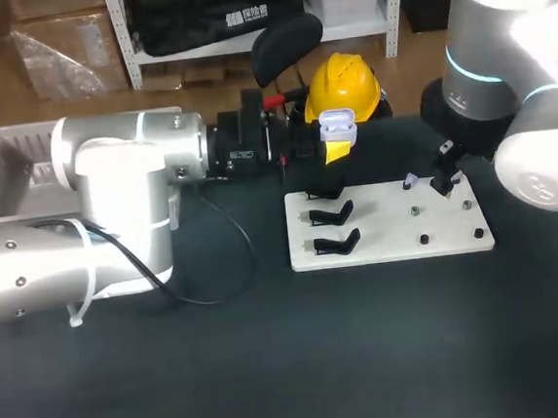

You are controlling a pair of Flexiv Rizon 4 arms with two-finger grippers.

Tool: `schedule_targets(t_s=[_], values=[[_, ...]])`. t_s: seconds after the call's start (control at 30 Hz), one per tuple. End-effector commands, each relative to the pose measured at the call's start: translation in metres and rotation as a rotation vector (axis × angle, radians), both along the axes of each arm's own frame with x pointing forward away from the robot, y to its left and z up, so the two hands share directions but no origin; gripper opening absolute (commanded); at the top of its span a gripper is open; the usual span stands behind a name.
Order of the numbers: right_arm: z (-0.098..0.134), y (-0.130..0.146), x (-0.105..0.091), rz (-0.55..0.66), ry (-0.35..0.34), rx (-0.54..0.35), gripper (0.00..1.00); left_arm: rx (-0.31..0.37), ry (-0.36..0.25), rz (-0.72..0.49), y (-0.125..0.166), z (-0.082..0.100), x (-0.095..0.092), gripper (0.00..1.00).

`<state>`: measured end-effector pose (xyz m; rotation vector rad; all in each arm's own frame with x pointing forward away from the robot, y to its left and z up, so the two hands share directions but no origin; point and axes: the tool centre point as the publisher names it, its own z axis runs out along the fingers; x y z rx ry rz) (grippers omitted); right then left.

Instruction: Pick up each earbud case from the left stands, insert the matching earbuds, close the lid, and place the case in the box.

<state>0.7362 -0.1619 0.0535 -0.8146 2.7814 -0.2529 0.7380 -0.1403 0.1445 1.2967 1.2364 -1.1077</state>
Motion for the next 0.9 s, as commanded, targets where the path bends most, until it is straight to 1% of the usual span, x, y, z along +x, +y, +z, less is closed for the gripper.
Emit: schedule_targets(t_s=[0.03,0.07,0.13,0.17,0.2,0.23,0.3,0.5,0.57,0.67,0.83,0.9], values=[[-0.007,0.003,0.008,-0.015,0.016,-0.005,1.0,-0.006,-0.006,0.007,0.001,-0.001,-0.003,0.0],[-0.009,0.002,0.009,-0.016,0.017,-0.008,1.0,-0.006,-0.006,0.007,0.001,-0.001,-0.003,0.0],[-0.012,0.0,0.013,-0.027,0.017,-0.002,0.95,-0.006,-0.006,0.007,0.001,-0.001,-0.003,0.0],[-0.013,-0.001,0.015,-0.028,0.016,-0.004,0.82,-0.006,-0.006,0.007,0.001,-0.001,-0.003,0.0],[-0.014,0.0,0.016,-0.032,0.015,-0.003,0.76,-0.006,-0.006,0.007,0.001,-0.001,-0.003,0.0],[-0.015,0.0,0.018,-0.035,0.01,-0.001,0.74,-0.006,-0.006,0.007,0.001,-0.001,-0.003,0.0],[-0.015,0.0,0.019,-0.038,0.005,0.0,0.64,-0.006,-0.006,0.007,0.001,-0.001,-0.003,0.0],[-0.017,0.003,0.024,-0.036,0.01,0.002,0.56,-0.006,-0.006,0.007,0.001,-0.001,-0.003,0.0],[-0.018,0.002,0.026,-0.041,0.011,-0.002,0.5,-0.006,-0.006,0.007,0.001,-0.001,-0.003,0.0],[-0.022,0.001,0.029,-0.048,0.012,0.002,0.5,-0.006,-0.006,0.007,0.001,-0.001,-0.003,0.0],[-0.022,0.002,0.028,-0.084,0.014,0.012,0.5,-0.006,-0.006,0.007,0.001,-0.001,-0.003,0.0],[-0.022,0.002,0.027,-0.097,0.012,0.01,0.53,-0.006,-0.006,0.007,0.001,-0.001,-0.003,0.0]])
